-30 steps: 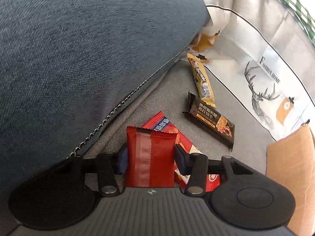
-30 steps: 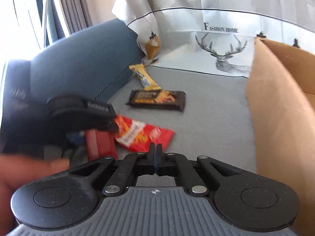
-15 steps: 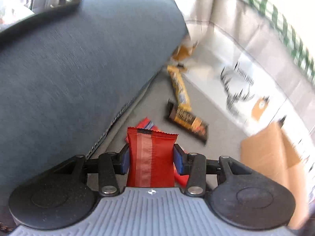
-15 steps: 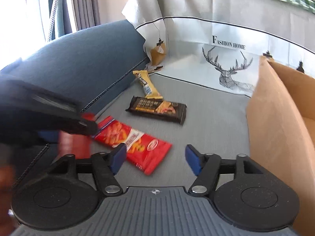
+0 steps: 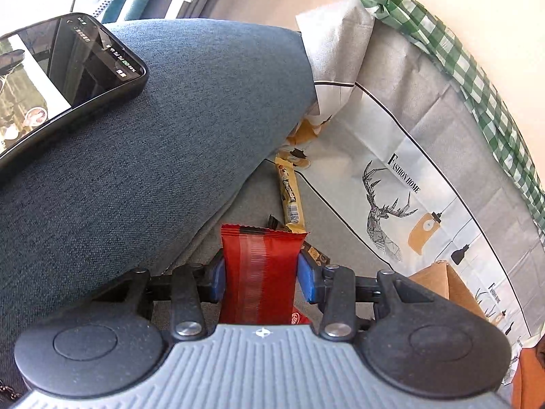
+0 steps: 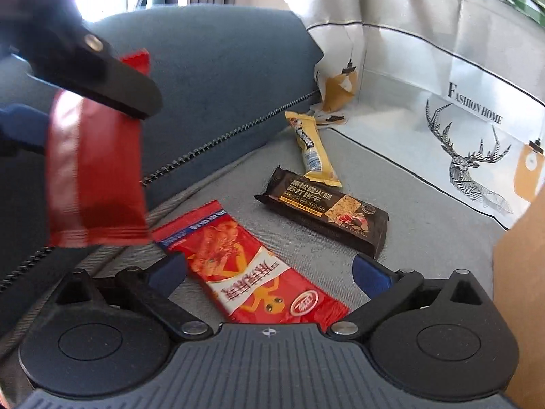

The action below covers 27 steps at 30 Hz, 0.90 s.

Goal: Organize snacks
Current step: 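Grasp the red spicy-strip packet with the right tool while the left tool holds its packet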

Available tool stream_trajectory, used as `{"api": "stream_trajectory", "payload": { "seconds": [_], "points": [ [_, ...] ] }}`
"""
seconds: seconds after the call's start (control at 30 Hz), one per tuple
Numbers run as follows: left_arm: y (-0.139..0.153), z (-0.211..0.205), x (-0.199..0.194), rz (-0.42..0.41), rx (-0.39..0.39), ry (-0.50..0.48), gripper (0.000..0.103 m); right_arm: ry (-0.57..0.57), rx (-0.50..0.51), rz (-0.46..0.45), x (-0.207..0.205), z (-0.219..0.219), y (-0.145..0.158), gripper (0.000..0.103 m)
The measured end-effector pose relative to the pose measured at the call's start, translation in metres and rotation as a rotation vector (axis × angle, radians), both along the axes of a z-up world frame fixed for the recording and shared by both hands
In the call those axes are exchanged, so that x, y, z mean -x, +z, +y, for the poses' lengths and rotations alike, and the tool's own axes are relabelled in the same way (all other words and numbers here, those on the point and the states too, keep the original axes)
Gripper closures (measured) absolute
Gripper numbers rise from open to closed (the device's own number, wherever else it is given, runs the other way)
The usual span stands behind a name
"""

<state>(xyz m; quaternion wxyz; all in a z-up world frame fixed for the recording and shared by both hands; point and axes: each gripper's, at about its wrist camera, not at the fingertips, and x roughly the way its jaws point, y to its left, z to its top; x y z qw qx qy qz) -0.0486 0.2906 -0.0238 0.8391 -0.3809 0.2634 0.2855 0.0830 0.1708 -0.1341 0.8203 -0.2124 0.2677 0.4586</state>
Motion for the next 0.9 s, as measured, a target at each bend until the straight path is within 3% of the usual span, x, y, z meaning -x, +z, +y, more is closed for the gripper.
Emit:
{"api": "stream_trajectory", "payload": {
  "seconds": [0.13,0.23,0.3,0.37,0.4,0.6,0.73,0.9],
  "points": [
    [-0.001,0.002,-0.002,0.002,0.013,-0.002,0.056,0.052,0.039,0.103,-0.008,0.007,-0.01,0.001],
    [-0.001,0.003,-0.002,0.003,0.021,-0.005,0.056,0.086,0.062,0.114,-0.002,0.008,-0.011,0.002],
    [-0.001,0.003,-0.002,0.002,0.025,-0.002,0.056,0.128,0.065,0.118,0.005,0.005,-0.008,0.014],
    [-0.002,0.004,-0.003,0.004,0.031,-0.005,0.056,0.143,0.068,0.108,0.01,0.001,-0.004,0.041],
    [-0.001,0.004,-0.003,0.004,0.032,-0.006,0.056,0.141,0.063,0.119,0.011,-0.002,-0.003,0.048],
    [-0.002,0.004,0.0,0.014,0.038,-0.015,0.056,0.139,0.081,0.162,0.023,-0.024,0.005,0.056],
    [-0.01,0.004,-0.005,0.053,0.077,-0.049,0.056,-0.024,0.117,0.154,0.033,-0.049,0.008,0.056],
    [-0.025,-0.005,-0.025,0.168,0.104,-0.177,0.056,-0.263,0.124,0.249,0.044,-0.096,0.014,0.056]
  ]
}}
